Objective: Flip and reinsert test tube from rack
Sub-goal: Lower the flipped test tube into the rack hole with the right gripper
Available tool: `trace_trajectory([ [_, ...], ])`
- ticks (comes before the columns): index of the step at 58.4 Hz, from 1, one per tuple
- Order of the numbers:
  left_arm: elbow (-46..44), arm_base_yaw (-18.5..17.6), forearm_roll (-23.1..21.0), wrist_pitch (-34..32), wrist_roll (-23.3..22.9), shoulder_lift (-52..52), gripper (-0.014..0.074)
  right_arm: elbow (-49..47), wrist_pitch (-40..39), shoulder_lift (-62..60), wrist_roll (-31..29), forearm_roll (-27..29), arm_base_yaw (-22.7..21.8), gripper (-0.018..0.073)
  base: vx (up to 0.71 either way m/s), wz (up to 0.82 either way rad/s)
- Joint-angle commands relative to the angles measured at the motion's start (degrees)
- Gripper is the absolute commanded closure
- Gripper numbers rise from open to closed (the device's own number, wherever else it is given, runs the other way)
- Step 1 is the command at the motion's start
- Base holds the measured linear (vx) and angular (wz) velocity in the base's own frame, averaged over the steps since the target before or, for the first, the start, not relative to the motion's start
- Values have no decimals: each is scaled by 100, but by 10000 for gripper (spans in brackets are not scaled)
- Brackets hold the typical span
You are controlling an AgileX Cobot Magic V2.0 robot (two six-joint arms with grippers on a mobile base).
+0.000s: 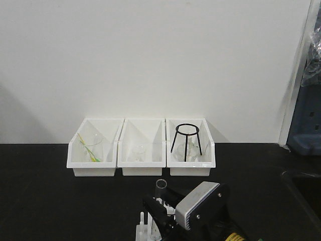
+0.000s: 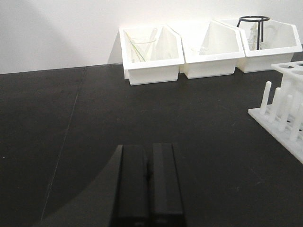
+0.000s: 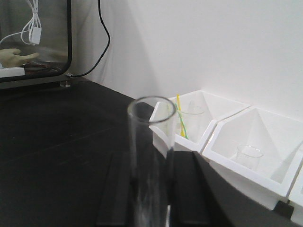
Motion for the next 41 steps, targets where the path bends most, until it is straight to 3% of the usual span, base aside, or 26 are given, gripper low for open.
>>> trace_trajectory([
  [1,-23,-1,-22,-454,-50,-46,603,-136,-454,-159,-60,-44,-23,570,0,0],
  [19,-23,-1,-22,-454,-50,-46,603,-359,-315,470,-18,-16,-23,570,0,0],
  [32,-23,-1,-22,-454,-50,-46,603,-843,427,580,60,0,-23,570,0,0],
  [41,-23,-1,-22,-454,-50,-46,603,-851,494,628,60,102,-23,570,0,0],
])
